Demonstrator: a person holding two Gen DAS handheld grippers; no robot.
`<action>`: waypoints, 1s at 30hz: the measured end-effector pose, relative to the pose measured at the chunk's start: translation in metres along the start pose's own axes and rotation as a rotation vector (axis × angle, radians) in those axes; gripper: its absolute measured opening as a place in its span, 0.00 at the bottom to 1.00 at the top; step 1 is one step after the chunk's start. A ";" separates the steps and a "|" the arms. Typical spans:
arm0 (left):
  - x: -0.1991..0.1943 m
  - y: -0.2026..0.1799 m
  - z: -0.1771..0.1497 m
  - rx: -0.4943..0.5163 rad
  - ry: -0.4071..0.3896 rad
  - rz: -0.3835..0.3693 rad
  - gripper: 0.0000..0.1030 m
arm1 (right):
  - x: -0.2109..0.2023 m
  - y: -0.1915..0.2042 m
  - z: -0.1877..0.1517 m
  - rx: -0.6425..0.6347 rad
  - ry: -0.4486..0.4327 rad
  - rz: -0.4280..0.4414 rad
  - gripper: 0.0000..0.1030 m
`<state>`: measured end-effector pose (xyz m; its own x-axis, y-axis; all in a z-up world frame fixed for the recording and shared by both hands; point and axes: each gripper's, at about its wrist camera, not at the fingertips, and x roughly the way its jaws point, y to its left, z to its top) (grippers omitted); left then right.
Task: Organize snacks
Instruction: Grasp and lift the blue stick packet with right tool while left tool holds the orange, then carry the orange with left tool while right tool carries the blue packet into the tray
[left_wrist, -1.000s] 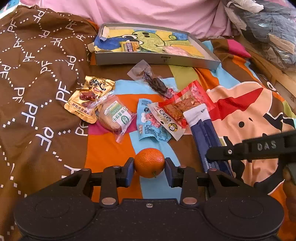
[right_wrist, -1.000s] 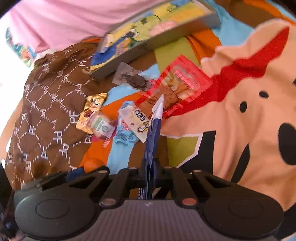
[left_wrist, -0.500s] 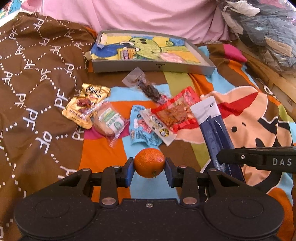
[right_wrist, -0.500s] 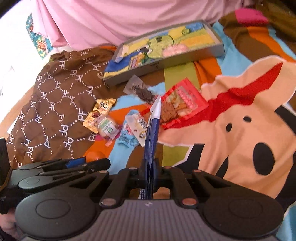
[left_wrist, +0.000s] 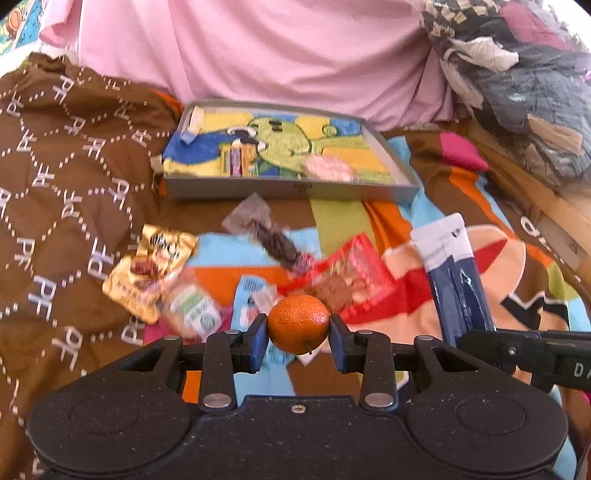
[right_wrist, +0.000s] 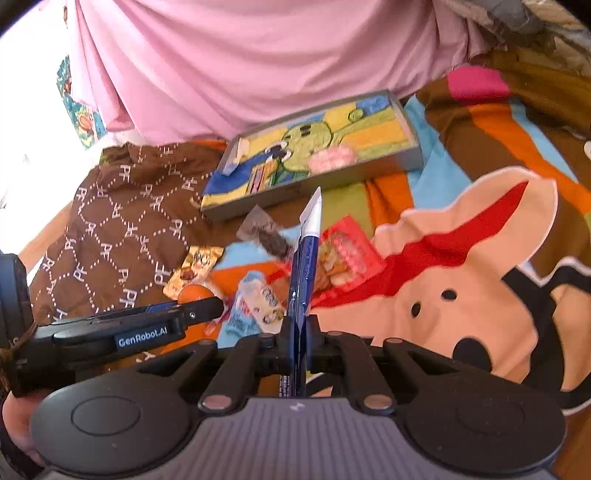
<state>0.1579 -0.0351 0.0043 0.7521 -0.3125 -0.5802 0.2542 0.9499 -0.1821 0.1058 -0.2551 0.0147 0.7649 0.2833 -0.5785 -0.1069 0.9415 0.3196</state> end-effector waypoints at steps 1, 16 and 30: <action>0.001 -0.001 0.004 0.002 -0.007 0.003 0.36 | -0.001 -0.001 0.002 -0.003 -0.004 0.001 0.06; 0.038 0.003 0.083 0.059 -0.080 -0.018 0.36 | 0.042 -0.005 0.070 -0.069 -0.075 0.013 0.06; 0.135 0.067 0.169 0.001 -0.194 0.050 0.36 | 0.149 0.008 0.183 -0.124 -0.220 0.080 0.07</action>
<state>0.3789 -0.0152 0.0477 0.8668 -0.2611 -0.4249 0.2139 0.9643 -0.1563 0.3348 -0.2389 0.0684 0.8689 0.3244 -0.3739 -0.2394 0.9365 0.2562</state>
